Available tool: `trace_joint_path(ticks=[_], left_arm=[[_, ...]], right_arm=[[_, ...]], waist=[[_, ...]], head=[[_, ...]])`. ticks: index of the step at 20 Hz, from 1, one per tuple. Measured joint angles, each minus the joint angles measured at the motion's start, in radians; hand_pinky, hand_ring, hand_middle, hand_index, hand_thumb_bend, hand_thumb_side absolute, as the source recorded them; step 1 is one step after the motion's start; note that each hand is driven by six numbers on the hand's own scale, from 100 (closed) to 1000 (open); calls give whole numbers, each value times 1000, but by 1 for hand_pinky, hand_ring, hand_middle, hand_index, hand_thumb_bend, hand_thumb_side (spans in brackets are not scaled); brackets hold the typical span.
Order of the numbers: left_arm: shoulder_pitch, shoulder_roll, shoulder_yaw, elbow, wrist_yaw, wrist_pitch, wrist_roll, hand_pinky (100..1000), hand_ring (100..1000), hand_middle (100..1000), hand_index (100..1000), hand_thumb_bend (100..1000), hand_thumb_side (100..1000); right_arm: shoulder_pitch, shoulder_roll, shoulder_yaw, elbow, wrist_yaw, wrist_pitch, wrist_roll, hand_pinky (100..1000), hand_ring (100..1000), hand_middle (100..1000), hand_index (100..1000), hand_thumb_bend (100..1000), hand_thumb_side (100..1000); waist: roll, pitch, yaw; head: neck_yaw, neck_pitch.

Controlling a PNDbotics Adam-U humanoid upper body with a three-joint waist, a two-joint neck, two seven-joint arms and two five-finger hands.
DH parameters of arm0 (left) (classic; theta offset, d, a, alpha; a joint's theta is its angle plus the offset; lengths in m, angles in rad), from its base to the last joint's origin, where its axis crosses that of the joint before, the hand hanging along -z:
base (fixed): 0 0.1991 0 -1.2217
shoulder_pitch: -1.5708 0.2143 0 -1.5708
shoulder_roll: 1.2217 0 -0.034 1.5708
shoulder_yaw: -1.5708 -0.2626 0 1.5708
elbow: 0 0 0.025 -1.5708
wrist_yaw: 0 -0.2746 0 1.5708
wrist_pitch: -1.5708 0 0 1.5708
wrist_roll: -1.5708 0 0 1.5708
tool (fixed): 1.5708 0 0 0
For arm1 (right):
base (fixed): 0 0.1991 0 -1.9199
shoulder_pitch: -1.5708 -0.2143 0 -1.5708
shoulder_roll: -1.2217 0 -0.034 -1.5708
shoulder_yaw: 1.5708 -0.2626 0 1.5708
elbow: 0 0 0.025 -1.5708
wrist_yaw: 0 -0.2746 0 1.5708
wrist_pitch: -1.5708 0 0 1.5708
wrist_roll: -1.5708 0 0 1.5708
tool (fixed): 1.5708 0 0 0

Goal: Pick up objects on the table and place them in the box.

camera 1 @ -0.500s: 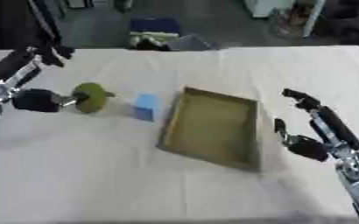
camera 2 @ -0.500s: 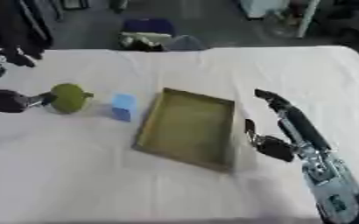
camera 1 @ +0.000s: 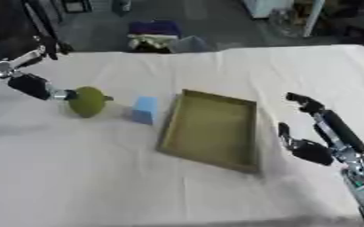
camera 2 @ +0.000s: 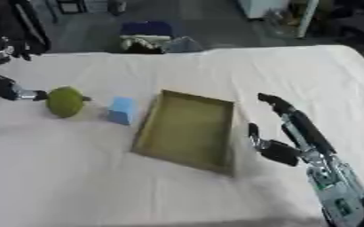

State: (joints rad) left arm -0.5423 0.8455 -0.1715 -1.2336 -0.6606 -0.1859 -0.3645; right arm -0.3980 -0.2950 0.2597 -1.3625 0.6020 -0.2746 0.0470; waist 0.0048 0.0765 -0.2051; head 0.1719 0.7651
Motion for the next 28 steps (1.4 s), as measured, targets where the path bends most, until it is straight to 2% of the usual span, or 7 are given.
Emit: trace_joint_path(ticks=[8,14,18,20,24,28], left_arm=[[-107,-100,-29,215,-133,-62,-16,740,720,760,895,582,460],[-163,-183,-18,347,-234,-75,24,730,705,749,881,525,429],[-179,-225,-4,404,-287,-67,79,722,693,738,867,412,354],[-183,-242,-1,425,-311,-65,100,699,653,700,826,280,253],[-188,-259,1,448,-342,-76,111,659,567,593,727,113,121],[-189,-259,1,439,-345,-97,111,626,504,510,644,100,100]], right_arm=[[3,0,0,1,0,-1,1,880,1000,898,1000,100,453],[3,0,1,1,0,-1,1,879,1000,898,1000,100,453],[3,0,3,1,0,-1,2,879,1000,898,1000,100,454],[3,0,4,1,-1,-1,2,879,1000,898,1000,100,453],[3,0,5,1,-1,-1,2,879,1000,898,1000,100,450],[3,0,5,1,-1,-1,1,879,1000,898,1000,100,450]], waist=[[-1,-3,-2],[-3,-4,-5],[-3,-4,-9],[-3,-4,-11],[-4,-4,-13],[-4,-4,-13]], head=[[6,0],[6,0],[6,0],[6,0],[6,0],[6,0]])
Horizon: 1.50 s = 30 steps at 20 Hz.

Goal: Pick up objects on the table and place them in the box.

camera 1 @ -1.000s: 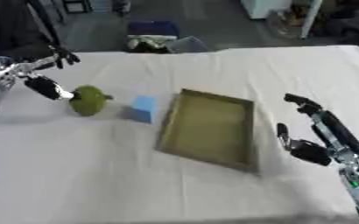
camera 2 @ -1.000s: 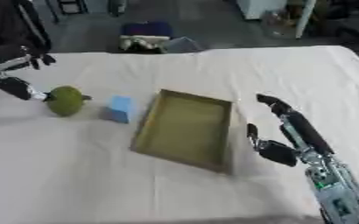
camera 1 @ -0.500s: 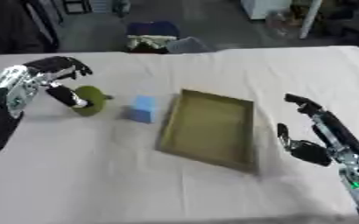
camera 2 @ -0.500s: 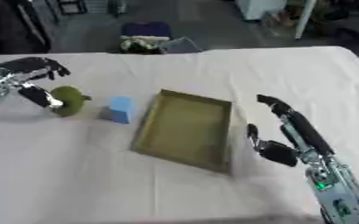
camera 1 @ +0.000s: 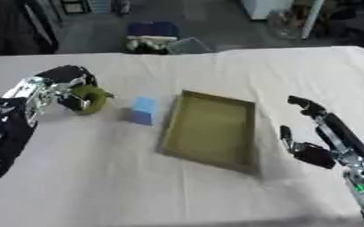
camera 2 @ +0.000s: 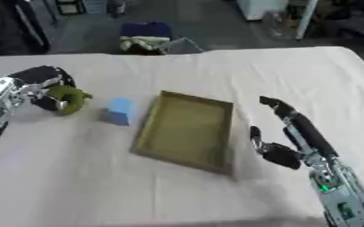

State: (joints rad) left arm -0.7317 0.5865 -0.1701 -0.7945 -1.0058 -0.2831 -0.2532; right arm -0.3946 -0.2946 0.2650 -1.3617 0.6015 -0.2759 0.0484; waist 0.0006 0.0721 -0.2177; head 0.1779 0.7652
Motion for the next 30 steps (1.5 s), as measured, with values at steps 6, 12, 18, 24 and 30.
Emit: trace_joint_path(ticks=[6,12,18,24,30], left_arm=[[-5,19,-13,-101,59,-31,-16,600,467,470,608,100,103],[-63,27,-52,-245,159,-29,-27,604,464,464,605,100,104],[-152,-61,-112,-313,198,-36,-48,608,468,468,610,100,107],[-186,-192,-161,-306,176,-58,-66,611,473,472,617,100,113],[-188,-290,-187,-274,152,-89,-79,617,478,477,626,100,150]], right_arm=[[0,0,0,0,0,0,0,880,1000,899,1000,100,449],[0,0,1,0,0,0,0,879,1000,898,1000,100,449],[-1,9,8,0,0,-4,6,880,1000,899,1000,100,445],[-11,28,19,0,0,-11,17,880,1000,899,1000,100,444],[-20,45,26,0,0,-15,24,880,1000,899,1000,100,443]], waist=[[0,-1,3],[0,-6,1],[-4,-7,-21],[-10,0,-48],[-18,13,-71]], head=[[-2,0],[1,0],[16,0],[37,0],[51,0]])
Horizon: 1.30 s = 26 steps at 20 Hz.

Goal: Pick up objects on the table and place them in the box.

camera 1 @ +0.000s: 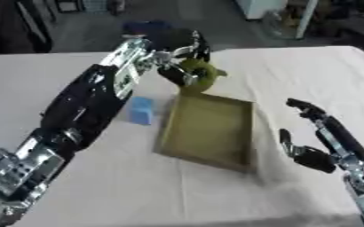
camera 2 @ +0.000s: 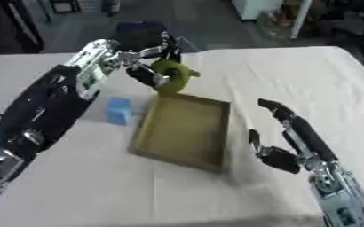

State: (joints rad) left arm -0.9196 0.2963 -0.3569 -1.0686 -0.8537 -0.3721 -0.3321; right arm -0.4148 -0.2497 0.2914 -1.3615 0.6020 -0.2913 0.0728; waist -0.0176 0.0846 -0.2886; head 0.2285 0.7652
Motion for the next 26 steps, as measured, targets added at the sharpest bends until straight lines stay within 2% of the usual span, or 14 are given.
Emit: trace_joint_path(ticks=[4,9,12,13,15,18,20,22,26], left_arm=[[1,-53,-12,21,-8,-16,-10,621,484,484,635,100,167],[14,-85,-35,32,-14,-45,-36,628,495,499,647,100,192],[31,-89,-49,39,-15,-64,-62,633,508,516,664,100,226],[36,-92,-54,44,-16,-70,-72,644,532,548,697,106,277],[47,-101,-60,53,-16,-82,-95,653,554,573,721,142,302],[55,-108,-66,58,-1,-102,-127,680,602,630,783,341,505],[57,-108,-67,50,18,-112,-143,695,618,654,803,422,586],[57,-102,-69,24,48,-116,-153,701,624,661,807,451,611],[52,-50,-73,-71,122,-102,-166,712,643,685,825,472,602]], right_arm=[[-7,8,5,0,0,0,4,880,1000,898,1000,100,445],[-8,9,5,0,0,0,7,880,1000,898,1000,100,447],[-8,9,6,-1,0,-1,9,880,1000,898,1000,100,447],[-8,9,6,-1,0,-1,9,880,1000,898,1000,100,448],[-8,9,6,-1,0,-2,11,880,1000,898,1000,100,447],[-8,9,6,-1,0,-1,13,880,1000,897,1000,100,446],[-8,9,6,-1,0,0,14,880,1000,897,1000,100,446],[-8,9,6,-1,0,1,15,880,1000,897,1000,100,447],[-7,9,5,-1,0,2,15,880,1000,897,1000,100,449]], waist=[[-1,3,-8],[0,7,-11],[1,7,-11],[1,7,-11],[1,8,-11],[1,8,-8],[0,8,-6],[1,8,-4],[1,7,5]], head=[[8,0],[9,0],[8,0],[8,0],[8,0],[7,0],[7,0],[6,0],[-2,0]])
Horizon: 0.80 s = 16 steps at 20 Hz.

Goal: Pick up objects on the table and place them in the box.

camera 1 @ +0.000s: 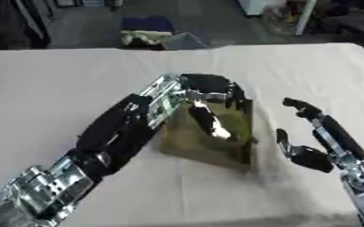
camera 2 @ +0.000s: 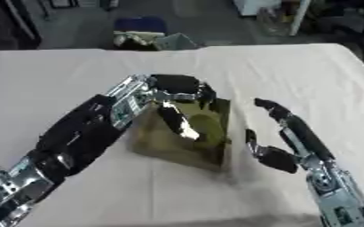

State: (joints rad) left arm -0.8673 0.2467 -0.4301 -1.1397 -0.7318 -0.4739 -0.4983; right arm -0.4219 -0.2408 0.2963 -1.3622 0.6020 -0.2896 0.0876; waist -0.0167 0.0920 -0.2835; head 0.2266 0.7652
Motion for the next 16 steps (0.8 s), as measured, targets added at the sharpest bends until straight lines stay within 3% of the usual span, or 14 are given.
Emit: trace_joint_path(ticks=[6,7,12,16], left_arm=[[-6,158,9,-151,49,61,-22,763,736,790,893,536,614],[-1,182,14,-157,46,70,-29,776,753,818,911,588,622],[38,275,43,-128,-28,87,-66,782,774,843,920,700,631],[57,298,70,-32,-103,75,-82,782,778,849,927,743,638]], right_arm=[[8,-3,-4,0,2,3,-2,880,1000,898,1000,100,456],[10,-5,-6,0,3,4,-3,880,1000,898,1000,100,456],[10,-15,-8,0,3,7,-7,880,1000,898,1000,100,458],[10,-19,-12,0,3,9,-9,880,1000,898,1000,100,459]], waist=[[6,-9,19],[7,-9,20],[9,-11,30],[9,-11,33]], head=[[-19,0],[-22,0],[-36,0],[-42,0]])
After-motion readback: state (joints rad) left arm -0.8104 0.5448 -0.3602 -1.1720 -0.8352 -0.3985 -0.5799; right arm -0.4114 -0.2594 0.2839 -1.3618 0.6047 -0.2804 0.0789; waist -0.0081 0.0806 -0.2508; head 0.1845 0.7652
